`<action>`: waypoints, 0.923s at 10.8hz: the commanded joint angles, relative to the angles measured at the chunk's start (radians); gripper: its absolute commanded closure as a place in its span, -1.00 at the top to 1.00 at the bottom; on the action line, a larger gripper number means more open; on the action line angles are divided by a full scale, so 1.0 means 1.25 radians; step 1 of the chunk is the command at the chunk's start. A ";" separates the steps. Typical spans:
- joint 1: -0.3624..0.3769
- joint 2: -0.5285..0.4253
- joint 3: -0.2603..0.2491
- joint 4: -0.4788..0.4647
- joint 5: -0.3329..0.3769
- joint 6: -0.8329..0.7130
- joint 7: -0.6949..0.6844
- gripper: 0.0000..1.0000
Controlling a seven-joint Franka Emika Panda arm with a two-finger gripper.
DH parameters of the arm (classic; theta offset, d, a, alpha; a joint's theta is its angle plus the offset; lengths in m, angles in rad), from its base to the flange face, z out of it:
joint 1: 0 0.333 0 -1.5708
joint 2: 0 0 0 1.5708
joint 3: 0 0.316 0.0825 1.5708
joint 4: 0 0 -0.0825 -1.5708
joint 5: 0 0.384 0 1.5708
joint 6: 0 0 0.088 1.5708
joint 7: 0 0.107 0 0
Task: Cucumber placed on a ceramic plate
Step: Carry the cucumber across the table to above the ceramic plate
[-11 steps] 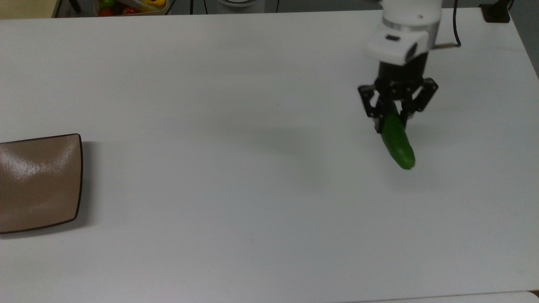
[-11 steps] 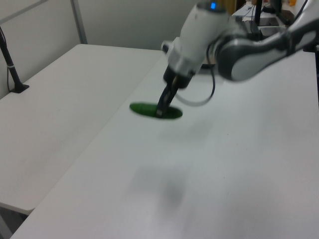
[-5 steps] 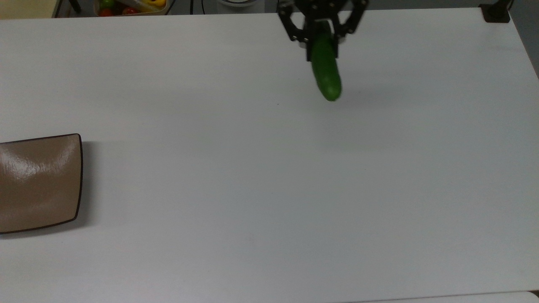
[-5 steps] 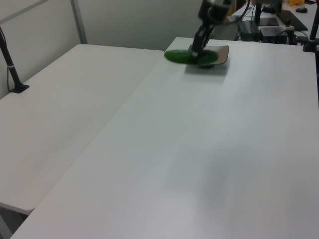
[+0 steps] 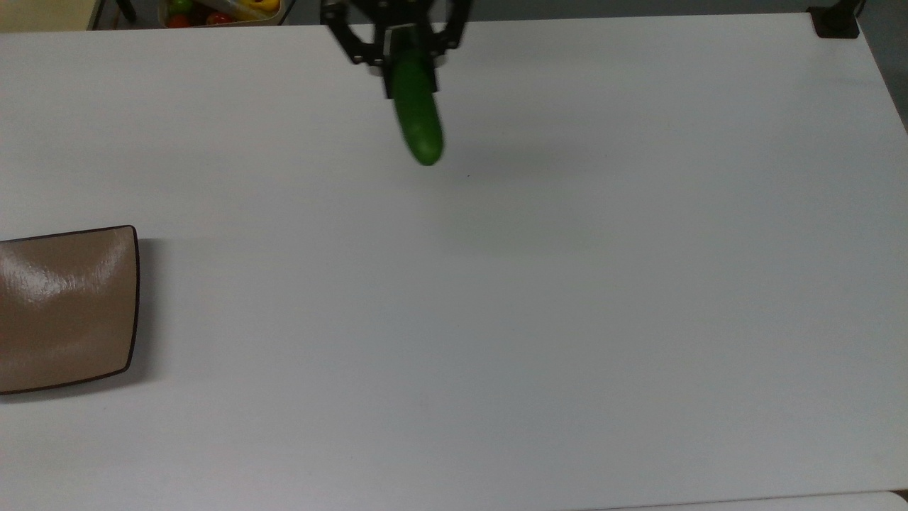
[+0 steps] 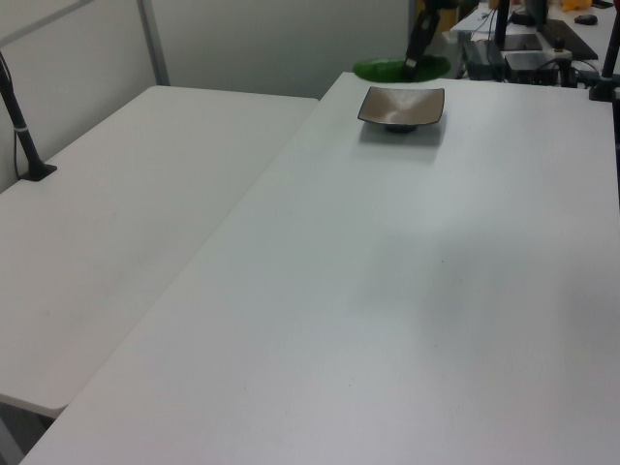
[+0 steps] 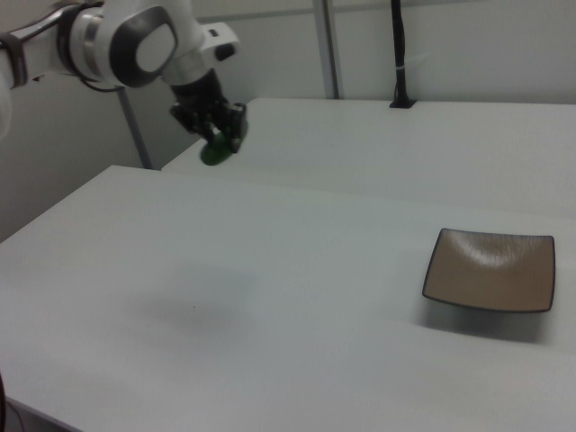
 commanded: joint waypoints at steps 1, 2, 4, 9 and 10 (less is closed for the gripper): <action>-0.142 0.017 0.004 -0.014 0.034 0.005 -0.207 -0.82; -0.187 0.045 0.004 0.012 0.047 0.005 -0.274 -0.82; -0.274 0.100 0.005 0.044 0.058 0.070 -0.373 -0.83; -0.383 0.282 0.029 0.063 0.057 0.446 -0.463 -0.80; -0.391 0.317 0.030 0.072 0.051 0.496 -0.463 -0.80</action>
